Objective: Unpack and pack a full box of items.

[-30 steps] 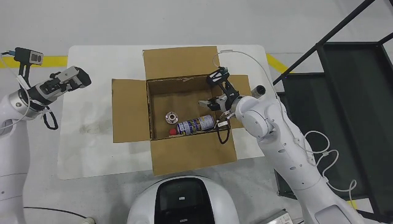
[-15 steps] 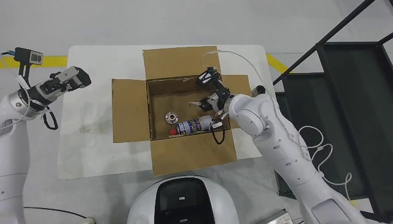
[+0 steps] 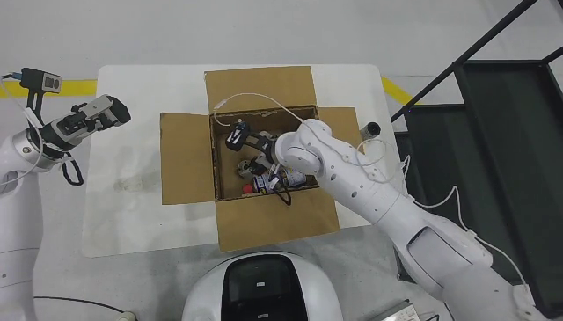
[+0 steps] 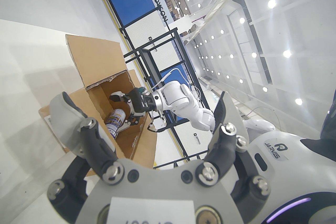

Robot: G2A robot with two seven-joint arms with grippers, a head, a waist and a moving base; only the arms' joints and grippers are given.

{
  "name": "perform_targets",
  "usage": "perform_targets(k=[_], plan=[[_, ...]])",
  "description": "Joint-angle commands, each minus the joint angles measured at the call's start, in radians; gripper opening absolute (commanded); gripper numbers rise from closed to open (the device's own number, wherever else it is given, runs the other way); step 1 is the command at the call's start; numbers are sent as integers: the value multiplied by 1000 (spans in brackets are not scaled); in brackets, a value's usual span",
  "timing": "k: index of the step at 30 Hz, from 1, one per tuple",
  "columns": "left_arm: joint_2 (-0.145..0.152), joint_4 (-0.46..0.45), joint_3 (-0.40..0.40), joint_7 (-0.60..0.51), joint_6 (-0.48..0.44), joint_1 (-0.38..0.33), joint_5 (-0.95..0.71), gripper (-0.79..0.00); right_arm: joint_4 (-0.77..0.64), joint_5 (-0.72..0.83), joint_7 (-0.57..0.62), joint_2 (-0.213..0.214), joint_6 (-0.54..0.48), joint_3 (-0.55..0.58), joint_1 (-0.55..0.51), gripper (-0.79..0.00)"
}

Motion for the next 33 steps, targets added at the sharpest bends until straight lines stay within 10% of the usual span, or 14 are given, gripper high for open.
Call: perform_targets(k=[1, 23, 33], plan=[[0, 0, 0, 0, 0, 0, 0, 0, 15, -4, 0, -3, -1, -7, 7, 0], [15, 15, -47, 95, 80, 0, 49, 0, 231, 21, -127, -86, -92, -107, 91, 0], [15, 15, -47, 95, 80, 0, 49, 0, 394, 45, -114, -154, -168, -166, 168, -169]])
